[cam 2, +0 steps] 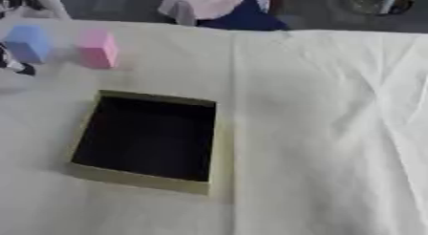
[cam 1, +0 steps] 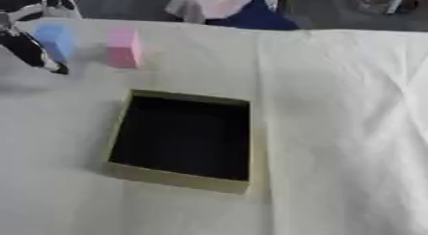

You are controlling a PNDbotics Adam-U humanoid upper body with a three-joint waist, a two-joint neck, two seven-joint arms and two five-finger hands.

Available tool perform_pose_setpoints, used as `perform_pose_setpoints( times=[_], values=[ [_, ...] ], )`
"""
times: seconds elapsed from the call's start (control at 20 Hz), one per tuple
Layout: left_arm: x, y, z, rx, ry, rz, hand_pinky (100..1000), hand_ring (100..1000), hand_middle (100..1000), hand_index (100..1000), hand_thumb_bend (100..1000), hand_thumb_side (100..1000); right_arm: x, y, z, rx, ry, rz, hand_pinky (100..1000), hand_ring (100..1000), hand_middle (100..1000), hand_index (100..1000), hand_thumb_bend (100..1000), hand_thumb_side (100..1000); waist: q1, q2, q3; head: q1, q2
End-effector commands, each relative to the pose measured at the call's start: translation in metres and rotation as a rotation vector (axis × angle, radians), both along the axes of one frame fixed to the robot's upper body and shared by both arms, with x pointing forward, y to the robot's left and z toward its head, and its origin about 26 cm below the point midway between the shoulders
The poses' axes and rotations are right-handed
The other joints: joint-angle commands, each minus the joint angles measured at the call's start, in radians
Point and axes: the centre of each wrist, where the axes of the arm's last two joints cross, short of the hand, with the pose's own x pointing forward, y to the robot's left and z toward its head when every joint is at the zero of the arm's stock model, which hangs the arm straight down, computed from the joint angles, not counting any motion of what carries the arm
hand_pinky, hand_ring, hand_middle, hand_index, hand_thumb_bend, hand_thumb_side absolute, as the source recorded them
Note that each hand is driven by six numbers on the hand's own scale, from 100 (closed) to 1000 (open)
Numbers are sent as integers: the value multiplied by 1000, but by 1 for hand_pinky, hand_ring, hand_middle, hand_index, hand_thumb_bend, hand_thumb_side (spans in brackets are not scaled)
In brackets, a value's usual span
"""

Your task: Pick up objects on the table and place them in the box.

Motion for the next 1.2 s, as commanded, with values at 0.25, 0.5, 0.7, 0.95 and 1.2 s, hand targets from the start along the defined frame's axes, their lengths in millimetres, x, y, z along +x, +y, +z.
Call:
perform_pose_setpoints(
  times=[0.25,0.5,0.7,0.95,1.2],
  values=[
    [0,9,16,37,-58,46,812,961,975,916,801,301,-2,-5,15,-28,-32,-2,780,857,509,719,244,885,4,-13,1,2,2],
    [3,14,14,42,-93,107,837,992,984,913,803,321,0,-7,17,-26,-32,3,781,857,507,719,247,884,2,-5,0,7,2],
    [7,19,10,23,-100,143,822,976,969,915,785,311,1,-8,19,-25,-34,4,781,858,505,719,250,883,1,3,-3,19,-4],
    [10,23,10,16,-134,149,806,963,964,917,784,293,3,-10,21,-23,-35,7,781,859,503,718,253,881,-1,16,-5,26,-15],
    [12,25,14,15,-180,141,801,965,964,911,782,280,6,-11,24,-24,-35,12,782,859,501,718,255,880,-1,26,-7,30,-29]
  ],
)
